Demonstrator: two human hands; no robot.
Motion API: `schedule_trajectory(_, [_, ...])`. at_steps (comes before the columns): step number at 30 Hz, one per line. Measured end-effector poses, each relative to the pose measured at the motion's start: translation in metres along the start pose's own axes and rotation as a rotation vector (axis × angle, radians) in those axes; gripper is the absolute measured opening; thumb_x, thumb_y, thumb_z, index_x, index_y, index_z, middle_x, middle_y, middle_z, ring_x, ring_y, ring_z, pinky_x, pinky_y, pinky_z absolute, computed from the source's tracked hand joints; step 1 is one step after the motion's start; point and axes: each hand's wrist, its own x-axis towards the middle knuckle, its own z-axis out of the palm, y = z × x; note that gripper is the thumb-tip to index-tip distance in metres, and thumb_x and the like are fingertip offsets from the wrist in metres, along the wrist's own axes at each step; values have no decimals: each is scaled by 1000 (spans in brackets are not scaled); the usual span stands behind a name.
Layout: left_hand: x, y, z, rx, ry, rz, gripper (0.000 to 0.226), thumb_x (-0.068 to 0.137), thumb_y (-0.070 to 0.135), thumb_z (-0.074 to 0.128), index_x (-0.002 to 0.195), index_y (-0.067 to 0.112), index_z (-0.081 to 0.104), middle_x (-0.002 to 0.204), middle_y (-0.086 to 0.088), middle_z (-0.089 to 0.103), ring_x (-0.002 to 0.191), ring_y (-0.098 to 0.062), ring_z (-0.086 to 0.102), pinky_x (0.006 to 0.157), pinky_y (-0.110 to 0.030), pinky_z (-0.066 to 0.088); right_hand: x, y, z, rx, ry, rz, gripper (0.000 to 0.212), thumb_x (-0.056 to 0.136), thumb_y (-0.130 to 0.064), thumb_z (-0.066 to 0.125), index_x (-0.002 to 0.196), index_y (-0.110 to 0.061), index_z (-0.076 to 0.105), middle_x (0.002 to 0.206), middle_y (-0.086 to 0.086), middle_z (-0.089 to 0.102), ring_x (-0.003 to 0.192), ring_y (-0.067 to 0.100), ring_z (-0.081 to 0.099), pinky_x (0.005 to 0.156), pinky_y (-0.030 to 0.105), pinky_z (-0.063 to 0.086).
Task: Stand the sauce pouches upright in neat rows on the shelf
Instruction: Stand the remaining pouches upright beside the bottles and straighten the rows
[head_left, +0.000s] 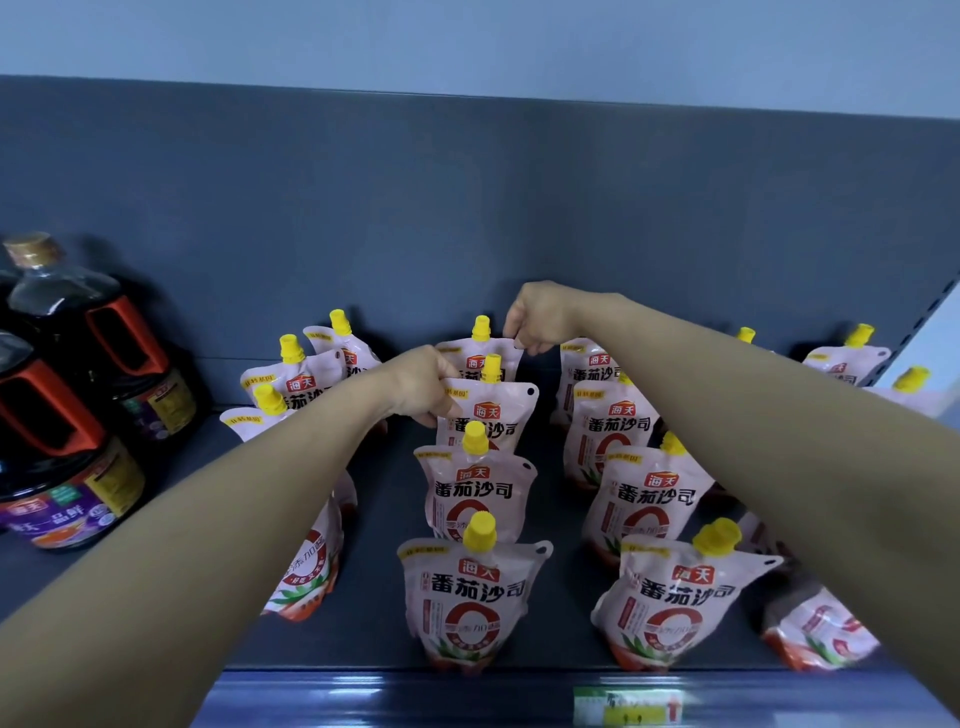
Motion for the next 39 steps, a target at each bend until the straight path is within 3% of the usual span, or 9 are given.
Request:
schedule_trajectory(6, [-3,1,1,20,4,23,19,82,-5,63,99,3,65,91,-10,63,92,-26,63,88,-43,54,-10,-4,-2,1,38,-10,30,87,1,58,116,-3,63,107,20,69,98,31,69,90,38,55])
schedule_trajectory(11, [-11,4,-7,100,71,95,15,79,-1,67,94,4,68,71,1,59,71,-16,56,72,-27,50,-19,-8,-5,-44,86,-38,29,86,-2,59,115,-5,65,105,14,70,94,29,70,88,36,56])
schedule_trajectory(16, [-26,11,-27,45,179,174,19,80,-9,62,95,0,69,83,-7,66,81,-15,61,74,-14,47,-29,-21,-9,-100,224,-118,25,88,-7,57,110,-4,68,75,2,65,75,17,62,79,26,49])
schedule_trajectory(24, [-72,12,-61,30,310,280,19,81,-4,63,96,6,69,85,-6,67,71,-6,60,62,-5,46,-44,-60,-8,-114,306,-235,22,87,-9,57,105,-6,70,61,-17,50,78,15,57,76,23,44])
schedule_trajectory(27, [-93,-2,-73,26,339,274,17,82,-2,63,92,11,69,88,-8,68,71,-7,60,67,-12,47,-49,-82,-1,-74,270,-255,22,86,-11,58,103,-7,71,63,-10,56,73,16,60,76,27,52])
schedule_trajectory(31, [-124,-28,-82,-25,358,233,11,83,0,64,90,6,69,91,-10,70,79,-14,62,80,-27,51,-51,-118,19,-69,149,-296,19,85,-16,64,100,-8,71,62,-4,60,59,10,57,57,19,46])
schedule_trajectory(35, [-154,-57,-83,-134,267,221,15,76,23,73,81,10,69,67,18,70,65,7,62,65,-6,47,-48,-146,49,-90,18,-297,21,86,-12,63,104,-3,70,69,2,61,66,15,57,59,22,46])
schedule_trajectory(37, [-164,-72,-81,-89,174,149,30,67,39,76,85,16,71,77,18,71,75,6,63,72,-8,47,-46,-154,62,-126,-8,-292,25,87,-15,64,108,-2,68,79,11,60,73,20,54,66,27,46])
schedule_trajectory(39, [-168,-90,-74,-5,68,83,33,66,36,80,92,18,71,88,17,69,87,1,61,87,-17,44,-44,-159,71,-150,-19,-280,27,88,-15,63,112,-3,67,88,17,62,77,21,53,70,30,47])
